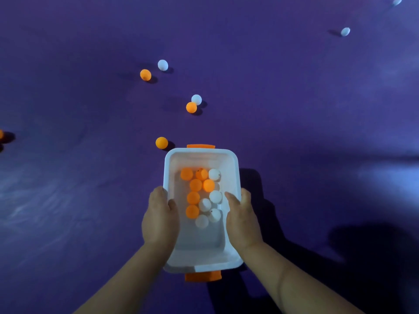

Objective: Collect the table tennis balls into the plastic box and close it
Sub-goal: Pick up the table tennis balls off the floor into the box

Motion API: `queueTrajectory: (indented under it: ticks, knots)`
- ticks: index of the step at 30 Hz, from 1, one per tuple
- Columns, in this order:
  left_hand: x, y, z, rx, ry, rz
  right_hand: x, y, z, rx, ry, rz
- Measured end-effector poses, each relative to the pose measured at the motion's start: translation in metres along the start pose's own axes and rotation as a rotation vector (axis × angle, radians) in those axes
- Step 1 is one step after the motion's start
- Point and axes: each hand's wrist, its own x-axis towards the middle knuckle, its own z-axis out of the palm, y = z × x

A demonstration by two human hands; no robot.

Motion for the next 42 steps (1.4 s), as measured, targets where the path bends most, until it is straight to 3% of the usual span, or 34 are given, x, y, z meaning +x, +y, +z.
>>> queueTrajectory:
  ticks: [6,11,16,20,26,30,36,42]
  knots:
    - [-0.001,0.003,-0.005,-0.032,0.008,-0.012,-0.003,-0.001,-0.001,0.015,0.051,-0.014]
    - [-0.004,0.001,-0.013,-0.1,-0.082,-0.047,-0.006,-0.012,-0.007,0.098,-0.096,0.076]
    - [-0.007,-0.001,-0.061,-0.296,0.03,-0.114,0.014,-0.058,-0.033,-0.079,-0.241,-0.109]
    - [-0.002,-0.007,-0.112,-0.454,0.19,-0.126,0.053,-0.135,-0.059,-0.385,-0.425,-0.337]
    - [0.03,-0.033,-0.149,-0.546,0.372,-0.205,0.109,-0.214,-0.064,-0.465,-0.434,-0.675]
    - [0.058,-0.047,-0.157,-0.518,0.42,-0.241,0.158,-0.207,-0.034,-0.429,-0.404,-0.737]
    - [0.102,-0.07,-0.167,-0.458,0.477,-0.365,0.227,-0.165,0.026,-0.486,-0.387,-0.67]
    - [0.135,-0.075,-0.162,-0.456,0.508,-0.41,0.236,-0.143,0.08,-0.526,-0.478,-0.61]
